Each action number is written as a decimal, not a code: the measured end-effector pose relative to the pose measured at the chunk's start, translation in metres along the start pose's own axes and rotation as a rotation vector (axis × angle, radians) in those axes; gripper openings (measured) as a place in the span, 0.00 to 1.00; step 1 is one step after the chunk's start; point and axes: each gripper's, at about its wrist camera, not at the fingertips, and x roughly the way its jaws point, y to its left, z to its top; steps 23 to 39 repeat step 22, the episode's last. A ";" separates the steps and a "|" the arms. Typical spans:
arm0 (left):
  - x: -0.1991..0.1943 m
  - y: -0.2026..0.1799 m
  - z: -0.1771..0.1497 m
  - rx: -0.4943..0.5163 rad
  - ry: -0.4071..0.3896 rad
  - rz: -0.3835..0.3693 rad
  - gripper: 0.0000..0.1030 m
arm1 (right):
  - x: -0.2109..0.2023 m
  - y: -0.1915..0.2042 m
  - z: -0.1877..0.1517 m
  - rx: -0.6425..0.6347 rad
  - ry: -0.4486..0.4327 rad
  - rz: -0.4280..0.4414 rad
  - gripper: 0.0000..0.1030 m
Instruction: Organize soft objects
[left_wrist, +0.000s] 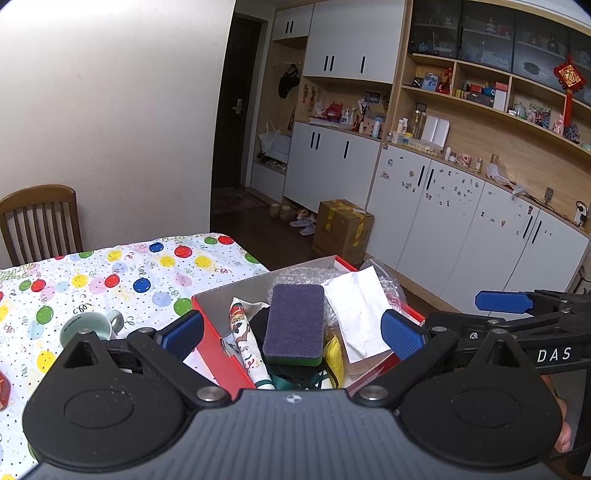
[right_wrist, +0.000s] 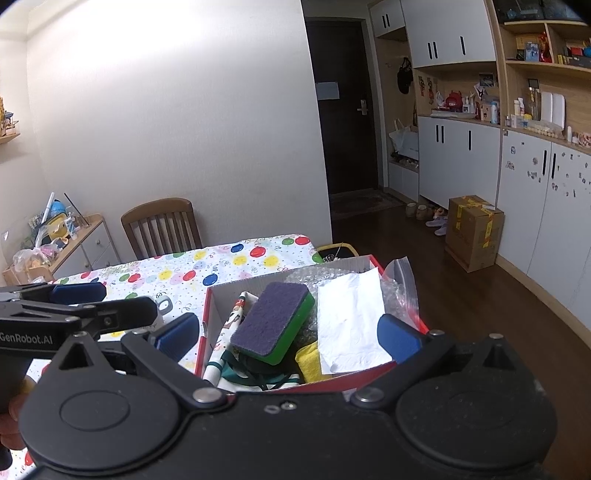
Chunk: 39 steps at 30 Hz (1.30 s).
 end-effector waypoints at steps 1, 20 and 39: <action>0.000 0.000 0.000 0.000 0.000 -0.001 1.00 | 0.000 -0.001 0.000 0.004 -0.002 -0.002 1.00; 0.006 0.005 -0.001 0.002 0.006 -0.004 1.00 | 0.005 0.002 0.000 0.009 0.003 -0.019 1.00; 0.006 0.005 -0.001 0.003 0.008 -0.004 1.00 | 0.006 0.002 0.000 0.010 0.004 -0.019 1.00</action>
